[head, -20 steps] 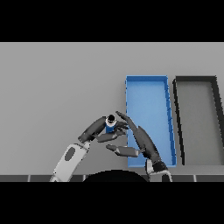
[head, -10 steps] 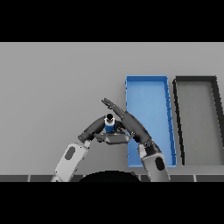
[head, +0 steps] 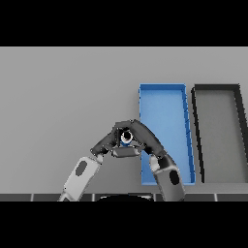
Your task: Pick up the blue pipe and place it into the blue bin.
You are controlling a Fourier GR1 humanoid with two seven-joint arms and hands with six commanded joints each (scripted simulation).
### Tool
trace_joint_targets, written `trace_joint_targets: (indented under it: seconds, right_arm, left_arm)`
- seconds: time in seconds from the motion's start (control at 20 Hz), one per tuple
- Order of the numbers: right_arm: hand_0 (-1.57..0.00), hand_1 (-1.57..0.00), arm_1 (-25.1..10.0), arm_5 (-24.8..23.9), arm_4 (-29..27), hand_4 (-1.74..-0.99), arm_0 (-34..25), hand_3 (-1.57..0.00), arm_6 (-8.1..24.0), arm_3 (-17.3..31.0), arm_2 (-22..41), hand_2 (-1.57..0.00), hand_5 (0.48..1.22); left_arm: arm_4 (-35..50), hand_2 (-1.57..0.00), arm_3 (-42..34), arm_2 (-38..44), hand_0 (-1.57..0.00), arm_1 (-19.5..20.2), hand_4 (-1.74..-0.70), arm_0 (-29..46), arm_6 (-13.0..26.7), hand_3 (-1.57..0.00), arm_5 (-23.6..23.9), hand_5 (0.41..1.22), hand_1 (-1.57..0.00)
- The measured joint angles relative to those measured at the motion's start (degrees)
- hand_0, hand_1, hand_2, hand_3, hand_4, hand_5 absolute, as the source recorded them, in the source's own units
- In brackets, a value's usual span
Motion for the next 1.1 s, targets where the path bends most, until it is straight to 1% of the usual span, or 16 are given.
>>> trace_joint_targets:
  seconds: [0.05,0.1,0.15,0.25,0.35,0.45,0.5,0.55,0.6,0.65,0.7,0.75,0.85,0.9,1.05,1.1]
  right_arm:
    - [-1.29,-1.29,1.1,-0.7,0.0,-1.606,-0.4,-1.10,0.5,0.6,0.5,-1.30,0.765]
    - [-1.34,-1.34,0.8,-1.3,-1.1,-1.628,0.0,-1.19,0.0,0.5,-0.1,-1.35,0.856]
    - [-1.39,-1.39,0.8,-1.7,-1.5,-1.648,-0.4,-1.25,-0.3,0.8,0.2,-1.40,0.929]
    - [-1.45,-1.45,-0.2,-2.3,-0.8,-1.680,0.0,-1.36,-1.1,0.9,1.4,-1.46,1.034]
    - [-1.50,-1.50,-1.4,-2.3,-1.0,-1.702,-0.2,-1.43,-2.4,0.8,1.4,-1.50,1.101]
    - [-1.52,-1.52,-0.9,-3.5,-0.2,-1.716,-0.5,-1.48,-3.2,1.0,2.7,-1.53,1.144]
    - [-1.53,-1.53,-0.7,-4.0,-0.3,-1.721,-0.6,-1.50,-3.1,1.5,2.7,-1.53,1.160]
    - [-1.54,-1.54,-0.5,-4.4,-0.6,-1.725,-1.0,-1.52,-2.2,1.3,2.5,-1.54,1.172]
    - [-1.55,-1.55,-0.7,-5.0,-0.4,-1.728,-0.5,-1.53,-3.5,1.4,2.5,-1.55,1.182]
    - [-1.55,-1.55,-0.8,-5.2,0.5,-1.731,-0.1,-1.54,-4.5,1.3,3.0,-1.55,1.190]
    - [-1.56,-1.56,-1.0,-5.4,1.4,-1.733,0.7,-1.54,-5.3,0.7,3.4,-1.56,1.196]
    - [-1.56,-1.56,-1.1,-5.6,2.0,-1.734,0.7,-1.55,-5.2,0.8,3.4,-1.56,1.201]
    - [-1.56,-1.56,-0.6,-5.8,2.3,-1.737,0.3,-1.56,-5.3,1.3,3.6,-1.56,1.208]
    - [-1.56,-1.56,0.2,-6.0,2.5,-1.738,-0.6,-1.56,-3.1,1.4,3.5,-1.56,1.211]
    - [-1.57,-1.57,0.9,-6.6,3.9,-1.739,0.2,-1.56,-1.4,0.9,4.4,-1.57,1.216]
    - [-1.57,-1.57,1.1,-6.8,4.5,-1.740,0.2,-1.57,-2.5,1.0,4.6,-1.57,1.217]
  left_arm:
    - [1.3,-1.57,0.0,0.6,-1.57,-0.2,-1.69,0.3,-1.1,-1.53,-0.7,1.221,-1.57]
    - [1.8,-1.57,0.2,0.8,-1.57,-0.7,-1.70,0.4,-1.0,-1.50,-1.0,1.221,-1.57]
    - [2.0,-1.57,0.0,1.0,-1.57,-1.0,-1.71,0.5,-1.6,-1.49,-1.2,1.221,-1.57]
    - [2.3,-1.57,0.7,1.9,-1.57,-0.9,-1.72,0.3,-2.0,-1.44,-2.4,1.221,-1.57]
    - [2.0,-1.57,0.8,2.3,-1.57,-1.5,-1.73,0.2,-1.8,-1.44,-2.5,1.221,-1.57]
    - [1.4,-1.57,-0.2,2.3,-1.57,-1.8,-1.73,0.4,-1.5,-1.43,-2.2,1.221,-1.57]
    - [1.4,-1.57,-0.2,2.2,-1.57,-1.9,-1.73,0.4,-0.9,-1.43,-2.2,1.221,-1.57]
    - [1.2,-1.57,-0.2,2.2,-1.57,-2.0,-1.73,0.3,-1.9,-1.42,-1.8,1.221,-1.57]
    - [0.8,-1.57,-0.1,2.2,-1.57,-1.9,-1.73,0.1,-1.4,-1.42,-1.5,1.221,-1.57]
    - [0.2,-1.57,-0.2,2.5,-1.57,-1.2,-1.72,0.2,-2.3,-1.45,-1.3,1.221,-1.57]
    - [-1.6,-1.29,0.1,2.2,-1.46,-1.0,-1.60,0.0,-3.7,-1.17,-0.5,1.221,-1.34]
    - [-3.5,-1.03,0.2,2.1,-1.17,-0.9,-1.47,0.1,-4.3,-0.93,0.3,1.221,-1.07]
    - [-3.3,-0.66,-0.2,2.4,-0.75,0.2,-1.28,0.1,-3.2,-0.60,-3.0,1.221,-0.69]
    - [-3.6,-0.53,-0.5,2.5,-0.60,0.7,-1.21,-0.2,-3.2,-0.48,-4.5,1.221,-0.55]
    - [-5.3,-0.27,-0.4,2.9,-0.31,0.5,-1.05,0.3,-2.0,-0.24,-5.7,0.938,-0.28]
    - [-4.9,-0.22,-0.3,3.5,-0.24,0.6,-1.02,0.1,-0.2,-0.19,-5.5,0.848,-0.22]
